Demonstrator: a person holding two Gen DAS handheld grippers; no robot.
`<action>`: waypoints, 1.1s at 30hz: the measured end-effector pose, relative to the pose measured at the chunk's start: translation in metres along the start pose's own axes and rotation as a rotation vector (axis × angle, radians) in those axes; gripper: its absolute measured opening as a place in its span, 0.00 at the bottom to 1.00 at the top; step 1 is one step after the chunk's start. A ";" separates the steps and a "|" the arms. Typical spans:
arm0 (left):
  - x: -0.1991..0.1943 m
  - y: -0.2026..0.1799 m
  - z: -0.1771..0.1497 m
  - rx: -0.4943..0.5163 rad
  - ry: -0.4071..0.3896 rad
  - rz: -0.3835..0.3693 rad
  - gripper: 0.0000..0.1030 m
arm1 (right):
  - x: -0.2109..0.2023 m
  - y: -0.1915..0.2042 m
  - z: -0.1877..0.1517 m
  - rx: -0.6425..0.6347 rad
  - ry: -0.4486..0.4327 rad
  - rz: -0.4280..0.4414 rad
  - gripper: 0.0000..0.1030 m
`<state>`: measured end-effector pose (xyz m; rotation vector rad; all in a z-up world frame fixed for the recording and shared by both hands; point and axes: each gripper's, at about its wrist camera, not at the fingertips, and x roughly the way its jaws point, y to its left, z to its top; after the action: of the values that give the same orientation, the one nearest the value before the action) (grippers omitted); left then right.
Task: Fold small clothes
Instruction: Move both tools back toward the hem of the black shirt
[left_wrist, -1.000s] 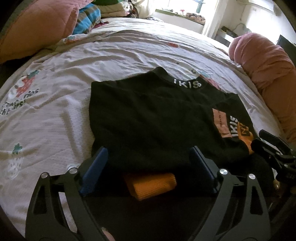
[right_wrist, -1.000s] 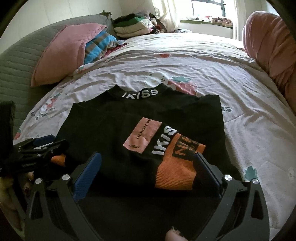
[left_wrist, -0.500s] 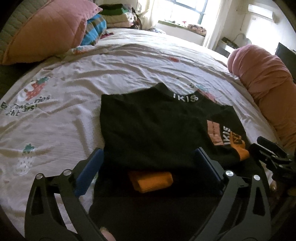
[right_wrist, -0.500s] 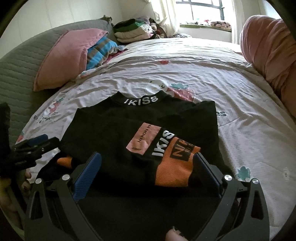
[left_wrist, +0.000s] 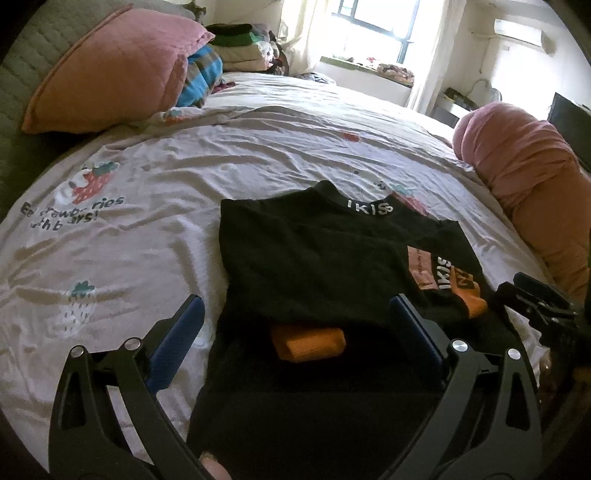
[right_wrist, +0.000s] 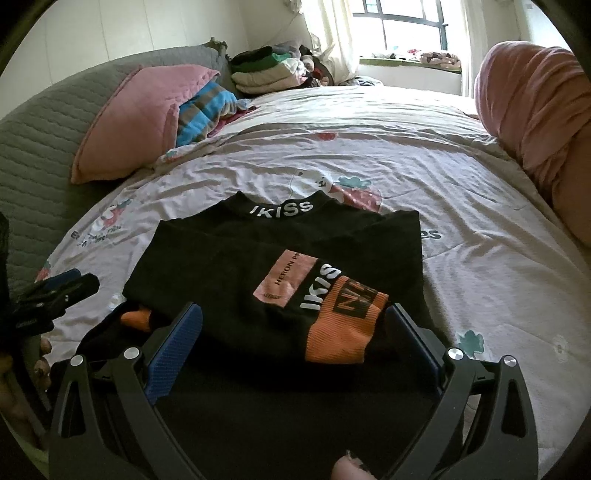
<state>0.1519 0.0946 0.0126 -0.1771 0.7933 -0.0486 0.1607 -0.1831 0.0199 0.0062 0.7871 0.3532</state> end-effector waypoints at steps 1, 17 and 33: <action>0.000 0.000 -0.002 0.001 0.003 0.003 0.91 | -0.001 0.000 0.000 0.001 0.000 0.001 0.96; -0.014 -0.003 -0.036 0.023 0.041 0.033 0.91 | -0.025 -0.004 -0.017 -0.019 0.000 0.008 0.96; -0.039 0.002 -0.060 -0.003 0.074 0.064 0.91 | -0.050 -0.008 -0.038 -0.057 -0.002 0.016 0.96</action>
<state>0.0815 0.0929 -0.0012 -0.1539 0.8719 0.0062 0.1046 -0.2110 0.0264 -0.0408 0.7749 0.3907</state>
